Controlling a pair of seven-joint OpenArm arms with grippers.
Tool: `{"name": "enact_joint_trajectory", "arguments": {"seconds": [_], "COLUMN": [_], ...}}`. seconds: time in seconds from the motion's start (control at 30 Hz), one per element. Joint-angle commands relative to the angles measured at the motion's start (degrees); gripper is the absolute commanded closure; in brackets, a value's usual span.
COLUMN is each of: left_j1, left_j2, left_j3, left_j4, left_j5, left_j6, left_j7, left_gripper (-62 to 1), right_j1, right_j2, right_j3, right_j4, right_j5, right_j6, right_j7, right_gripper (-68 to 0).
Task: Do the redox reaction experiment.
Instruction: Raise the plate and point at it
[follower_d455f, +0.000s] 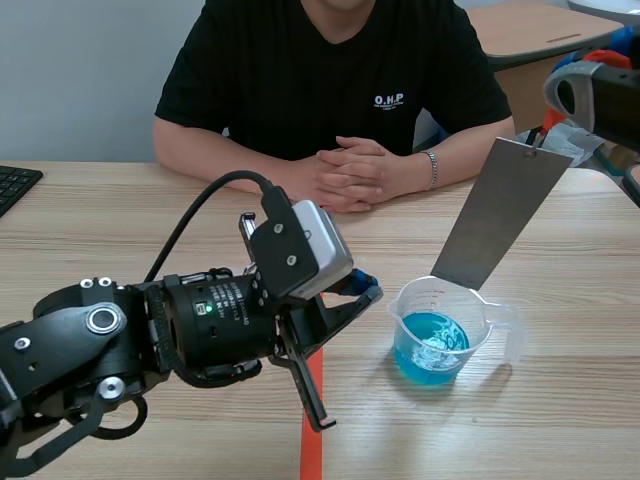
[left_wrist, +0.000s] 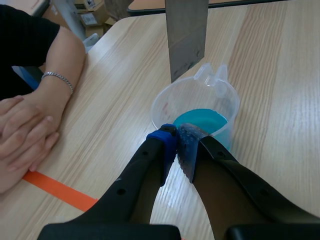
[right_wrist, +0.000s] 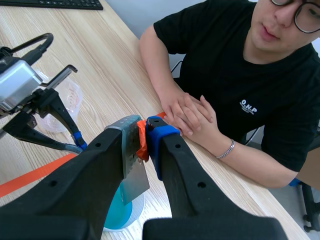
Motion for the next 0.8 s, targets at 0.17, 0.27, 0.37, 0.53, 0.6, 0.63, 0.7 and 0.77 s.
{"name": "enact_joint_trajectory", "arguments": {"seconds": [0.17, 0.27, 0.37, 0.53, 0.6, 0.63, 0.7, 0.77], "left_j1": [-2.25, -2.58, -2.69, -2.69, -2.69, -2.69, -2.69, -2.69], "left_j2": [3.45, 4.39, 5.38, 7.19, 7.67, 8.15, 8.46, 8.92], "left_j3": [0.04, 0.04, 0.11, 0.11, 0.11, 0.11, 0.11, 0.26], "left_j4": [-2.36, -3.08, -3.80, -4.13, -4.13, -4.13, -4.13, -4.13], "left_j5": [0.52, 1.01, 2.25, 3.37, 4.00, 4.39, 4.81, 4.83], "left_j6": [1.09, 1.07, 1.07, 1.05, 1.05, 1.05, 1.05, 1.05], "left_j7": [-0.72, -0.63, -0.63, -0.59, -0.59, -0.59, -0.59, -0.59], "left_gripper": [-4.6, -4.6, -4.6, -4.6, -4.6, -4.6, -4.6, -4.6], "right_j1": [0.39, 0.39, 0.39, 0.39, 0.39, 0.39, 0.39, 0.39], "right_j2": [0.39, 0.39, 0.39, 0.39, 0.39, 0.39, 0.39, 0.39], "right_j3": [0.61, 0.61, 0.61, 0.61, 0.61, 0.61, 0.61, 0.61], "right_j4": [0.90, 0.90, 0.90, 0.90, 0.90, 0.90, 0.90, 0.90], "right_j5": [0.83, 0.85, 0.85, 0.85, 0.85, 0.85, 0.85, 0.85], "right_j6": [0.33, 0.33, 0.33, 0.33, 0.33, 0.33, 0.33, 0.33], "right_j7": [0.50, 0.52, 0.52, 0.61, 0.66, 0.66, 0.68, 0.70], "right_gripper": [-1.5, -1.5, -1.5, -1.5, -1.5, -1.5, -1.5, -1.5]}}
